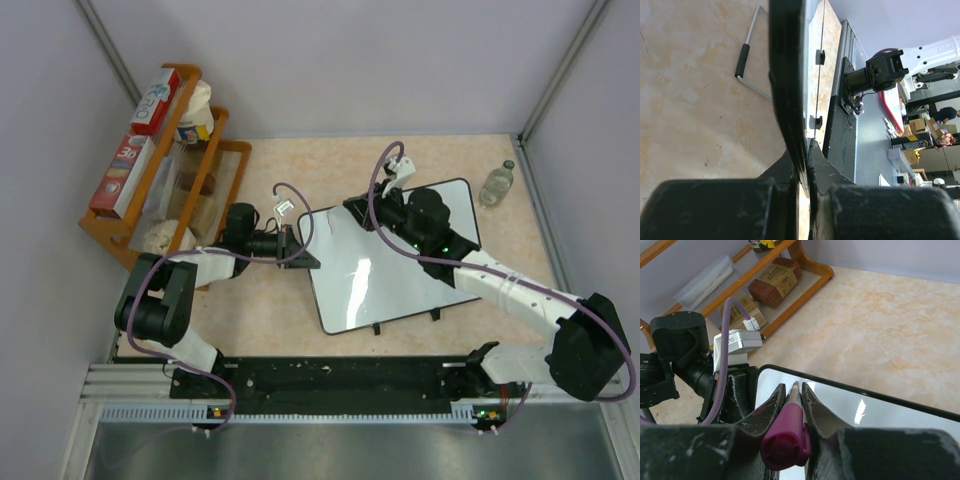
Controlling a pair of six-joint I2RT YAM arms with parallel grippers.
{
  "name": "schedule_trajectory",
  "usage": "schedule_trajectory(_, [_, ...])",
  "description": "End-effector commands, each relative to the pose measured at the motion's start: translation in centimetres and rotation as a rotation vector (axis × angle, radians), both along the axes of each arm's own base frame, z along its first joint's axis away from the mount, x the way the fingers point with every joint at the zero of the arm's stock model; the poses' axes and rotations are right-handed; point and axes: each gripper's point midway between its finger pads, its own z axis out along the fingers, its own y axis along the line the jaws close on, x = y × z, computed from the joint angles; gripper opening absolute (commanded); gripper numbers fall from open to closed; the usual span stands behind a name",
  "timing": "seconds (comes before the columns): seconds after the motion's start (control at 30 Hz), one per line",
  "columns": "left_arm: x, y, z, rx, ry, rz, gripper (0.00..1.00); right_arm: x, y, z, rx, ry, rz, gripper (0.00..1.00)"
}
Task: Write a sentence on the whiteboard
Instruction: Write with the whiteboard marker on the whiteboard.
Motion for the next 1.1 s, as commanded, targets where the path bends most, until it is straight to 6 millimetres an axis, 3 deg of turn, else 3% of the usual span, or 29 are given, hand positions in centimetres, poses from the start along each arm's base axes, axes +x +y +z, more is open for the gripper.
schedule_trajectory(0.0, [0.1, 0.0, -2.7, 0.068, -0.139, 0.000, 0.00, 0.4, 1.1, 2.8, 0.045, -0.058, 0.015, 0.00])
schedule_trajectory(0.37, [0.2, 0.0, -2.7, 0.069, -0.140, 0.001, 0.00, 0.7, 1.2, 1.1, 0.022, -0.022, 0.006, 0.00])
schedule_trajectory(1.07, [0.2, 0.0, -2.7, 0.071, -0.141, 0.001, 0.00, 0.9, -1.2, -0.4, -0.006, 0.007, -0.106, 0.00])
